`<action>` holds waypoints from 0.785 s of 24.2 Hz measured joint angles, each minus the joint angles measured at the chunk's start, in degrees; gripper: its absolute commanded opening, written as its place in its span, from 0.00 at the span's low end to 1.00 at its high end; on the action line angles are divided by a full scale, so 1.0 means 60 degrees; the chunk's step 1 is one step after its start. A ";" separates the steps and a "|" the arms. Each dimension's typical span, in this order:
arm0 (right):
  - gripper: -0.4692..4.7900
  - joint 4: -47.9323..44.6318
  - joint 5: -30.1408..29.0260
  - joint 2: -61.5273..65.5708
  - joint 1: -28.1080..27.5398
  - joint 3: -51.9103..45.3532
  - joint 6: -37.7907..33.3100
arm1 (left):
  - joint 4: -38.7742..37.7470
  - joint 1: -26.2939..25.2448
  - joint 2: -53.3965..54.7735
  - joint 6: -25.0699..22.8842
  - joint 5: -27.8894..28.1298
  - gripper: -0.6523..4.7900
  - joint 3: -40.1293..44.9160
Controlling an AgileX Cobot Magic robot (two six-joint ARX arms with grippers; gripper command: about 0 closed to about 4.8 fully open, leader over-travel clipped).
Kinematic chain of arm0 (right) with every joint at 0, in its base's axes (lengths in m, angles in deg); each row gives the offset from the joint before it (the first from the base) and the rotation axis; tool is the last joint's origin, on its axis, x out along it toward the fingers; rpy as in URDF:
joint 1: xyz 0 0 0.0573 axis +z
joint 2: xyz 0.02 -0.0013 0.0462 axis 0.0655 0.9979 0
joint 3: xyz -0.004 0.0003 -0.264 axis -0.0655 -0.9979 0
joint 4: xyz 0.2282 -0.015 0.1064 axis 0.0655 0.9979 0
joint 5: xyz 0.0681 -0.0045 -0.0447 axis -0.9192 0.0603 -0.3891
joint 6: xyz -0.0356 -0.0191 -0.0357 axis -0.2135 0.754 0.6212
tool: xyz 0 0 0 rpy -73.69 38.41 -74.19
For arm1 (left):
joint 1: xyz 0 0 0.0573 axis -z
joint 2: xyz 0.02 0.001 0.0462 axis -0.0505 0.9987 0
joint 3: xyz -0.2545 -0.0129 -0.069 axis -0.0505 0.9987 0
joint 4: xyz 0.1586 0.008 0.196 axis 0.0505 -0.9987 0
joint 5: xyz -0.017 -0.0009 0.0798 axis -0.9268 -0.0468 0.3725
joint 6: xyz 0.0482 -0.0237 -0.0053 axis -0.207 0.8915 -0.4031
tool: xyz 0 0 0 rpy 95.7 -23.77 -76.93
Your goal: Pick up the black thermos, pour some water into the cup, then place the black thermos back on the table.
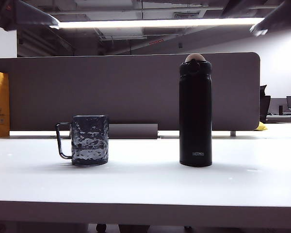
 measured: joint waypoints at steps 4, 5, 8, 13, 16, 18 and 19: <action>1.00 -0.1140 -0.0018 0.0827 0.0015 -0.0455 0.0022 | -0.0109 0.0557 0.0412 -0.0423 -0.0219 1.00 0.0004; 1.00 -0.1588 -0.0025 0.1053 0.0015 -0.0634 0.0011 | -0.0131 0.0601 0.0470 -0.0492 -0.0251 1.00 0.0004; 1.00 -0.2313 -0.0025 0.1723 0.0040 -0.0943 -0.0040 | -0.0160 0.0539 0.0594 -0.0514 -0.0219 1.00 0.0004; 1.00 -0.3220 -0.0011 0.2940 0.0219 -0.1107 -0.0033 | -0.0641 0.0539 0.0641 -0.0736 -0.0200 1.00 0.0004; 1.00 -0.4116 0.0321 0.3490 0.0248 -0.1104 -0.0040 | -0.0688 0.0539 0.0641 -0.1126 -0.0200 1.00 0.0004; 1.00 -0.4776 0.0452 0.3854 0.0240 -0.1096 -0.0062 | -0.0688 0.0539 0.0641 -0.1239 -0.0248 1.00 0.0004; 1.00 -0.5042 0.0444 0.4044 0.0222 -0.1096 -0.0066 | -0.0710 0.0543 0.0641 -0.1268 -0.0277 1.00 0.0004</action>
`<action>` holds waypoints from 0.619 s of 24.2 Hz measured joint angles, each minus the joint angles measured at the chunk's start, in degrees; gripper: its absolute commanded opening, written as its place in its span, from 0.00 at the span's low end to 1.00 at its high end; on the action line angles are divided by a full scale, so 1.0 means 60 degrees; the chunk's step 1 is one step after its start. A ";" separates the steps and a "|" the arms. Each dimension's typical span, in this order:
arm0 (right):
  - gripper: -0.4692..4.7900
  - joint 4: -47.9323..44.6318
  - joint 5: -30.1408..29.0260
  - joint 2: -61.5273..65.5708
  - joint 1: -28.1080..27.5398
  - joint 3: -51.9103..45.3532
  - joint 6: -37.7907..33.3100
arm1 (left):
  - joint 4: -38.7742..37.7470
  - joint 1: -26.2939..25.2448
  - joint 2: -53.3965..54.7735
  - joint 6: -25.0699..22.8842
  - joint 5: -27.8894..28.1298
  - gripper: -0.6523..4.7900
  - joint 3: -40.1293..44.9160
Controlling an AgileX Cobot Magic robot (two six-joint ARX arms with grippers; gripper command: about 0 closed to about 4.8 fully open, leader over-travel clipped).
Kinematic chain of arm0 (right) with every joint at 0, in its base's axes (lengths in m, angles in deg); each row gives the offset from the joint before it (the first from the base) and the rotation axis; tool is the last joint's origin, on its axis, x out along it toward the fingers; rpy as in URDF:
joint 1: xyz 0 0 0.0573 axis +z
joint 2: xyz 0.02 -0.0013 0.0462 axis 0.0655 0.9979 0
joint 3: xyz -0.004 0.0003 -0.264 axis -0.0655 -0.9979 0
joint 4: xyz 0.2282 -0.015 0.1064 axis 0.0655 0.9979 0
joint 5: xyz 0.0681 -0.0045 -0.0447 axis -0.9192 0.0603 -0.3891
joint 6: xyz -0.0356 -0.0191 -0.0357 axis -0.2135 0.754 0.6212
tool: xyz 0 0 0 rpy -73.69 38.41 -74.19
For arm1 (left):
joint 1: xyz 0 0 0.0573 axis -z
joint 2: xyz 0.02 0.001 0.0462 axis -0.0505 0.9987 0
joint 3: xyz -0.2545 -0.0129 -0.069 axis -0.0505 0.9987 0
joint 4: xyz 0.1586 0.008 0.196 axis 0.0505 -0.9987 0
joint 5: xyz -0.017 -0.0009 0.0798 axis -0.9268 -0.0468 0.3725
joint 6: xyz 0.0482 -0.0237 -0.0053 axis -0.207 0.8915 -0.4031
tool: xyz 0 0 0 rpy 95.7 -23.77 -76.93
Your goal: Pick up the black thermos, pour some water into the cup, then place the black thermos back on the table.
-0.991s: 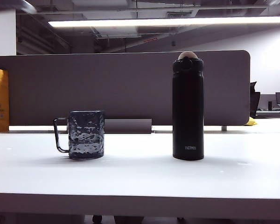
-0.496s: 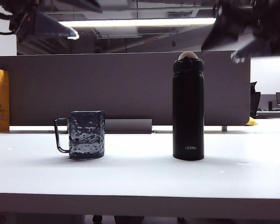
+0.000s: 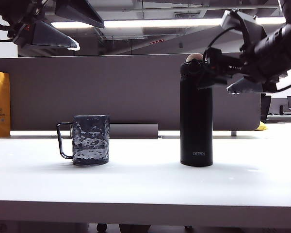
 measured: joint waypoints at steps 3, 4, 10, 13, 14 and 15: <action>1.00 -0.0466 -0.0062 0.0448 0.0018 0.0000 0.0000 | -0.0076 0.0000 0.0004 -0.0055 -0.0004 1.00 0.0000; 1.00 -0.0612 -0.0066 0.0594 0.0029 0.0000 0.0000 | -0.0113 0.0000 0.0004 -0.0058 -0.0004 1.00 0.0000; 1.00 -0.1497 -0.0270 0.1552 0.0036 0.0000 -0.0004 | -0.0361 0.0000 0.0007 -0.0087 -0.0040 1.00 0.0000; 1.00 -0.2284 -0.0302 0.1982 0.0040 0.0000 0.0000 | -0.0368 0.0000 0.0007 -0.0087 -0.0040 1.00 0.0000; 1.00 -0.2506 -0.0313 0.2098 0.0040 0.0000 0.0000 | -0.0372 0.0000 0.0007 -0.0087 -0.0044 1.00 0.0000; 1.00 -0.2725 -0.0321 0.2226 0.0036 0.0000 -0.0004 | -0.0372 0.0000 0.0007 -0.0087 -0.0040 1.00 0.0000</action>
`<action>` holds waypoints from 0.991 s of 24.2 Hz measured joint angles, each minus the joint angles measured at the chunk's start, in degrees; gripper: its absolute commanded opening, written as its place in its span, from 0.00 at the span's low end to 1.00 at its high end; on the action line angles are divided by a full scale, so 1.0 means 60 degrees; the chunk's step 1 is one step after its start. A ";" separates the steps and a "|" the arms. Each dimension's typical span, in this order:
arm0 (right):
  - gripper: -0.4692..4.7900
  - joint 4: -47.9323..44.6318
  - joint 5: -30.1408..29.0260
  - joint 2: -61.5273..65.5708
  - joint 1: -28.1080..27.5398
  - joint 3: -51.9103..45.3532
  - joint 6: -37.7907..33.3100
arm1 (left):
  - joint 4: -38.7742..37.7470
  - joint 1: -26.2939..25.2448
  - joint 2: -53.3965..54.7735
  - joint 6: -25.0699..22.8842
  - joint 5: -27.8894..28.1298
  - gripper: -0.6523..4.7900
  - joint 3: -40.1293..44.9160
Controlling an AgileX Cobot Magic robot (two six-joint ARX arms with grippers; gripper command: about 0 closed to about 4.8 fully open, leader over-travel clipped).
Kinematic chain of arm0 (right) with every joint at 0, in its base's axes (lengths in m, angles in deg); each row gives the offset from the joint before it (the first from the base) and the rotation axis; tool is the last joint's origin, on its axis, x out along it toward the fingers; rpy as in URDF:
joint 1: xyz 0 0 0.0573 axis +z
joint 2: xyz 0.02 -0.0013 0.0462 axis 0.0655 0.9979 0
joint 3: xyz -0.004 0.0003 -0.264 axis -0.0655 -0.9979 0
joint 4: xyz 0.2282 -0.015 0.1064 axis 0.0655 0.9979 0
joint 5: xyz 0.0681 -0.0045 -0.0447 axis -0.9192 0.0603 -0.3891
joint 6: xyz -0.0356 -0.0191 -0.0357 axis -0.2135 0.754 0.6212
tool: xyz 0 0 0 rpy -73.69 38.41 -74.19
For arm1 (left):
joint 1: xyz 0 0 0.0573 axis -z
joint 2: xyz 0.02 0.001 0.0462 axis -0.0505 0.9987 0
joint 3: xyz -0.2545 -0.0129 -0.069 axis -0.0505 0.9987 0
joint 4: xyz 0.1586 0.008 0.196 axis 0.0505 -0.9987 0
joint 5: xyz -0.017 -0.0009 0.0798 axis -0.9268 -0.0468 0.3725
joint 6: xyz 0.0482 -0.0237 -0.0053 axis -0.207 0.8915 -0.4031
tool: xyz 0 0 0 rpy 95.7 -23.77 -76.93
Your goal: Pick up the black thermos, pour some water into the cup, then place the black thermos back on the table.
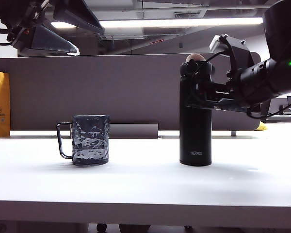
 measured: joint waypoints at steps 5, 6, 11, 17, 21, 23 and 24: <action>1.00 -0.1086 -0.0353 0.0743 0.0000 0.0044 -0.0175 | 0.0000 0.0000 0.0000 0.0000 -0.0004 1.00 0.0000; 1.00 -0.1217 -0.0379 0.0827 0.0004 0.0040 -0.0204 | 0.0000 0.0000 0.0000 0.0000 -0.0004 1.00 0.0000; 1.00 -0.1891 -0.0423 0.1188 0.0029 0.0047 -0.0244 | -0.0007 0.0000 0.0000 0.0000 -0.0004 1.00 0.0000; 1.00 -0.2014 -0.0441 0.1636 0.0080 0.0273 -0.0244 | -0.0375 0.0000 0.0000 -0.0004 -0.0004 1.00 0.0000; 0.69 -0.2014 -0.0466 0.1854 0.0120 0.0510 -0.0237 | -0.0557 0.0000 0.0004 -0.0004 -0.0004 1.00 0.0000; 0.18 -0.2029 -0.0415 0.1854 0.0117 0.0532 -0.0244 | -0.0561 0.0000 0.0004 -0.0004 -0.0004 1.00 0.0000; 0.15 -0.2051 -0.0397 0.1854 0.0117 0.0528 -0.0182 | -0.0565 0.0000 0.0004 0.0000 -0.0015 1.00 0.0000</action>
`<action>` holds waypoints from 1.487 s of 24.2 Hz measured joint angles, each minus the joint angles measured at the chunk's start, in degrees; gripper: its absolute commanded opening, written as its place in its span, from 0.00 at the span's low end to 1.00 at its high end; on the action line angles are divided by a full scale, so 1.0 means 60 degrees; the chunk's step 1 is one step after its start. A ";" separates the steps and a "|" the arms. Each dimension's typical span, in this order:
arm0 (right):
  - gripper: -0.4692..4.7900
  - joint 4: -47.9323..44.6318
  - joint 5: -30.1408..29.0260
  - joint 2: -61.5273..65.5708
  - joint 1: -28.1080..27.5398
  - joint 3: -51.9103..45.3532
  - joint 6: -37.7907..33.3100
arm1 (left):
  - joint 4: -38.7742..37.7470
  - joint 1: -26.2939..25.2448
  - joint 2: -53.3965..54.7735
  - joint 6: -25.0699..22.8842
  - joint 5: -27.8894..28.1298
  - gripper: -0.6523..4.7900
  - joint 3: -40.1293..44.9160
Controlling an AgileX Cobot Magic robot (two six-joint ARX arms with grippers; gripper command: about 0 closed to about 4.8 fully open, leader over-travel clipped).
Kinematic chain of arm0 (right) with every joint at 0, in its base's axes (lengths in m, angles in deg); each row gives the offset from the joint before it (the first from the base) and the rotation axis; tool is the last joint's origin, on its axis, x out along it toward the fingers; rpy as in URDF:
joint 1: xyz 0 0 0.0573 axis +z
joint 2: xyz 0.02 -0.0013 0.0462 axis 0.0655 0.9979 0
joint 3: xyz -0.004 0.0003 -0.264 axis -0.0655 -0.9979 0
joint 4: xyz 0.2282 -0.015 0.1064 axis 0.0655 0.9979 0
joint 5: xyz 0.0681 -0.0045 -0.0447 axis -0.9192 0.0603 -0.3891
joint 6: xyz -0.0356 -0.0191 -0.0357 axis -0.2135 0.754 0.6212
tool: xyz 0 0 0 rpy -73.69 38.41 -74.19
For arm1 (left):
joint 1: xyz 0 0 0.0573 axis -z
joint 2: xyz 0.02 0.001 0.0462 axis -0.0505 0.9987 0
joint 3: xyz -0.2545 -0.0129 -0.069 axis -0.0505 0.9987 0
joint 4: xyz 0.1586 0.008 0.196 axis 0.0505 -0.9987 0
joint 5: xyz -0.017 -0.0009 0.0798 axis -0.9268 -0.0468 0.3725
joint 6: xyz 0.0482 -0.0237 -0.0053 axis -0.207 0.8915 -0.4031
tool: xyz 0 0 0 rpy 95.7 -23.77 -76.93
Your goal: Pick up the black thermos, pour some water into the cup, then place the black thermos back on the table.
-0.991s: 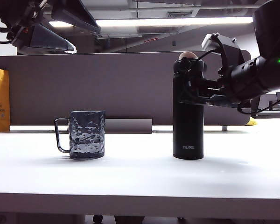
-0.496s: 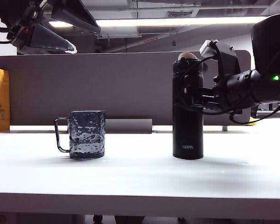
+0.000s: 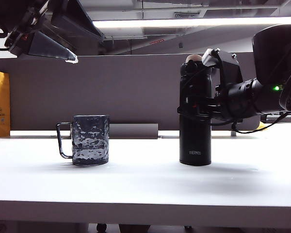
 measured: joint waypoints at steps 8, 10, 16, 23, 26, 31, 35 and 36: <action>0.15 0.1785 -0.0113 -0.0557 0.0160 0.0794 0.0168 | 0.0000 -0.0058 0.0000 -0.0055 0.1118 1.00 0.0000; 0.15 0.3472 -0.0186 -0.0678 0.0495 0.2652 0.1184 | -0.0044 -0.0346 0.0022 -0.0608 0.1253 1.00 -0.0018; 0.15 0.5144 -0.0208 0.1104 0.0678 0.6437 0.4579 | -0.2463 -0.0397 0.1147 -0.1541 0.1865 1.00 -0.0729; 0.16 0.4411 0.0211 0.2816 0.1373 0.7238 0.8670 | -0.3282 -0.0423 0.1687 -0.0922 0.2754 1.00 -0.1767; 0.16 0.2707 0.0248 0.3275 0.1421 0.7246 0.9934 | -0.3927 -0.0419 0.1687 -0.0896 0.2787 1.00 -0.1763; 0.16 0.2688 0.0240 0.3282 0.1424 0.7267 1.2670 | -0.4972 -0.0419 0.1690 -0.0929 0.2991 1.00 -0.1763; 0.17 0.2663 -0.0127 0.3282 0.1421 0.7267 1.4611 | -0.5493 -0.0419 0.1690 -0.0929 0.2991 1.00 -0.1759; 0.17 0.2524 -0.0248 0.3293 0.1421 0.7260 1.4750 | -0.5486 -0.0419 0.1690 -0.0929 0.2991 1.00 -0.1759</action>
